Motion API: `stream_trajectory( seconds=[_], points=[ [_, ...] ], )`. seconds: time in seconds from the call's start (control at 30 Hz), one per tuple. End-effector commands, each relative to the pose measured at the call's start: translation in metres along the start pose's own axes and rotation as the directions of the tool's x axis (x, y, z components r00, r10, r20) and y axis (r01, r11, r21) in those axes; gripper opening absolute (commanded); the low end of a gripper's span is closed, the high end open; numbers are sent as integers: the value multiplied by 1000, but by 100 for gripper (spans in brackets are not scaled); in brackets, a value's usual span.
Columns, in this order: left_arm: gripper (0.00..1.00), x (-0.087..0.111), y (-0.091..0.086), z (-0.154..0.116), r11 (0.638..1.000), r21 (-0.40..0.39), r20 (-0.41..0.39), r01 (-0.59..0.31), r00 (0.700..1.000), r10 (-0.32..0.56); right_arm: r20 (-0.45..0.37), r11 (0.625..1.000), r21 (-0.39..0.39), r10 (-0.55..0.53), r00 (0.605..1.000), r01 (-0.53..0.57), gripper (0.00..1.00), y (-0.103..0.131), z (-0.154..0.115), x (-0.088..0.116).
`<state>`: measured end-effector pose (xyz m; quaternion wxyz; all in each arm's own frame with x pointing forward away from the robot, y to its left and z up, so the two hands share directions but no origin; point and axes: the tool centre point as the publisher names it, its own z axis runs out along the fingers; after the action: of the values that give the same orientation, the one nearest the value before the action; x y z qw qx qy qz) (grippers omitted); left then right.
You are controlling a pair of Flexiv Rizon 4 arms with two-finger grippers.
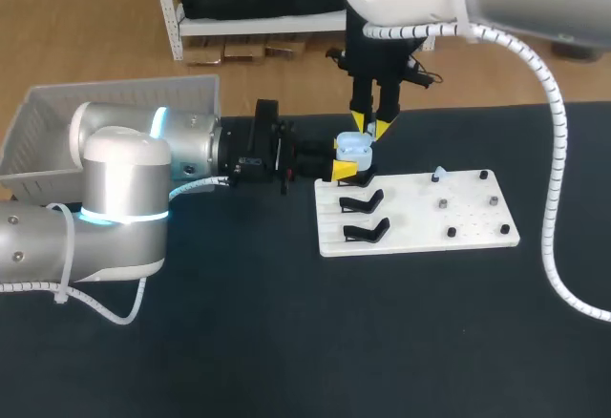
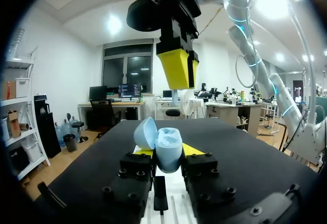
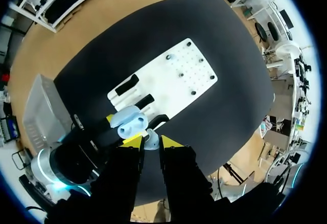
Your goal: Pick up each earbud case from the left stands, insert the matching earbuds, close the lid, and place the case in the box.
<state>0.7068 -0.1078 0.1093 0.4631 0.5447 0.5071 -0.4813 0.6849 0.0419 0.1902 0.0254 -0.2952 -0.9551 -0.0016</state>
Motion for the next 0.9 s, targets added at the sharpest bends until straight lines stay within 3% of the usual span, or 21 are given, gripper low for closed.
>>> stream_trajectory(
  seconds=[0.03,0.9],
  points=[
    [0,1,-1,0,1000,-4,5,-4,1000,4,-10,1000,19,-1,1000,1,0,8,1,1],
    [0,1,-1,0,1000,-4,5,-4,1000,4,-17,998,68,13,1000,-12,0,14,16,-3]
  ],
)
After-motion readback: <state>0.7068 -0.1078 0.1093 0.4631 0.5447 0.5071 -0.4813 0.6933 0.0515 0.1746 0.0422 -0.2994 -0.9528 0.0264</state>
